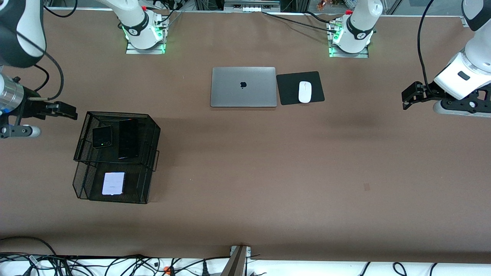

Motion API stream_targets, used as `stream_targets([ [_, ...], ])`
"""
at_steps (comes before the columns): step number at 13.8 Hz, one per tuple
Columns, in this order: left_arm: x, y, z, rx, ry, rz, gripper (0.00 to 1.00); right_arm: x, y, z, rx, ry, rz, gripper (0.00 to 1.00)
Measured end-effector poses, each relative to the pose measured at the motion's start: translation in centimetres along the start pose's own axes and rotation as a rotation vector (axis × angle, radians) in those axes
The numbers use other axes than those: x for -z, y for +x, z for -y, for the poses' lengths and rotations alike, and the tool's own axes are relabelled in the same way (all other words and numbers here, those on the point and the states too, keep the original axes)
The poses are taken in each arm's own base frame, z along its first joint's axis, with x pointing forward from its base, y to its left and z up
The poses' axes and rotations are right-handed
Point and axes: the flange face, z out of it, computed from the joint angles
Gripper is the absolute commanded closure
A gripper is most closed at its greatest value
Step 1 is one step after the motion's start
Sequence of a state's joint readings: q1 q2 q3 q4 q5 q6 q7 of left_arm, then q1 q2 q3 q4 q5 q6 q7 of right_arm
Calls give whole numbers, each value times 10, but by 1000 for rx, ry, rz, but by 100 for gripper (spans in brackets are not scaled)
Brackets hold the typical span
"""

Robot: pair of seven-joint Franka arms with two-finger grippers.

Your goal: Place phones with both arms

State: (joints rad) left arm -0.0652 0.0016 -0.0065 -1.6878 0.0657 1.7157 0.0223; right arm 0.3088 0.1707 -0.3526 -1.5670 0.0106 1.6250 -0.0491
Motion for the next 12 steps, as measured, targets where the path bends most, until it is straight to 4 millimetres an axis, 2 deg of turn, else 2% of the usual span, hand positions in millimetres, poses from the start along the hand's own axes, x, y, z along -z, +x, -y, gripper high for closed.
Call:
stream_targets([
  [2,0,0,0,0,0,-1,0,14,-12,1,-17,10,-20,0],
  [4,0,0,0,0,0,-1,0,23,-21,-9,-32,17,-22,0],
  [6,1,0,0,0,0,-1,0,25,-25,-17,-41,18,-18,0],
  [12,0,0,0,0,0,3,0,25,-26,-14,-40,18,-10,0],
])
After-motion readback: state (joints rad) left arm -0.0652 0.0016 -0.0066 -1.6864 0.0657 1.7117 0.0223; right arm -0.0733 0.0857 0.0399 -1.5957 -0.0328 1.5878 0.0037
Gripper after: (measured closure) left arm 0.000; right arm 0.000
